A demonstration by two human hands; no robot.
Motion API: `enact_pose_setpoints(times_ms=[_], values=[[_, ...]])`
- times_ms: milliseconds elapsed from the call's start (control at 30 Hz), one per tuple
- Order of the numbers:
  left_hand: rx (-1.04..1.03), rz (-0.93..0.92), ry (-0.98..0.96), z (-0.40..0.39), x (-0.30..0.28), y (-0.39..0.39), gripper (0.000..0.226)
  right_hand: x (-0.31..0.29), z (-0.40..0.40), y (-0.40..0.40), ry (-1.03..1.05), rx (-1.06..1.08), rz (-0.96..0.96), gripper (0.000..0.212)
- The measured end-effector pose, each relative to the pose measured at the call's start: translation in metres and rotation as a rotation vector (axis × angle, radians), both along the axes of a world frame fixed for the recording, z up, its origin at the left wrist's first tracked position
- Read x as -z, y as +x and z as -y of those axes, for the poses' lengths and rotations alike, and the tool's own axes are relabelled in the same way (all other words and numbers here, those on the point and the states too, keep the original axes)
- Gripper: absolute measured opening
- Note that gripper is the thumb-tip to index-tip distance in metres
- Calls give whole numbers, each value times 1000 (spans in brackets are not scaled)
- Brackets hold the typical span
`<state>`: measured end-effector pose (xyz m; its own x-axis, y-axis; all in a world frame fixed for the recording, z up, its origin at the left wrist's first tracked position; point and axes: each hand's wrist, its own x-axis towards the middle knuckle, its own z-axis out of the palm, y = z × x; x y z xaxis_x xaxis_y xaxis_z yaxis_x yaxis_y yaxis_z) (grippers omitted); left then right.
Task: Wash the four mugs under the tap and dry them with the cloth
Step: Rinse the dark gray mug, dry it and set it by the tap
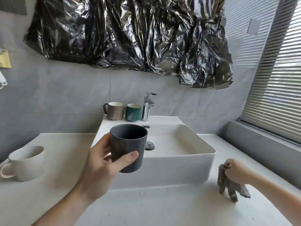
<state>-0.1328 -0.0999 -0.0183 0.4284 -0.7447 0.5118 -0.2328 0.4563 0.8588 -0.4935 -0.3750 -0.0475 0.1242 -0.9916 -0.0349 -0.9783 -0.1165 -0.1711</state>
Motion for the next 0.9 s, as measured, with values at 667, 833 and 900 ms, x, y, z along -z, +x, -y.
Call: enact_pose_setpoints(times_ms=[667, 833, 900], values=[[379, -161, 214, 96, -10, 20, 49, -84, -77, 197, 366, -555, 1090, 41], [425, -122, 273, 113, -15, 41, 52, -73, -61, 220, 427, -461, 1269, 37], [321, 0, 303, 120, -20, 54, 52, -71, -49, 224, 427, -405, 1351, 37]])
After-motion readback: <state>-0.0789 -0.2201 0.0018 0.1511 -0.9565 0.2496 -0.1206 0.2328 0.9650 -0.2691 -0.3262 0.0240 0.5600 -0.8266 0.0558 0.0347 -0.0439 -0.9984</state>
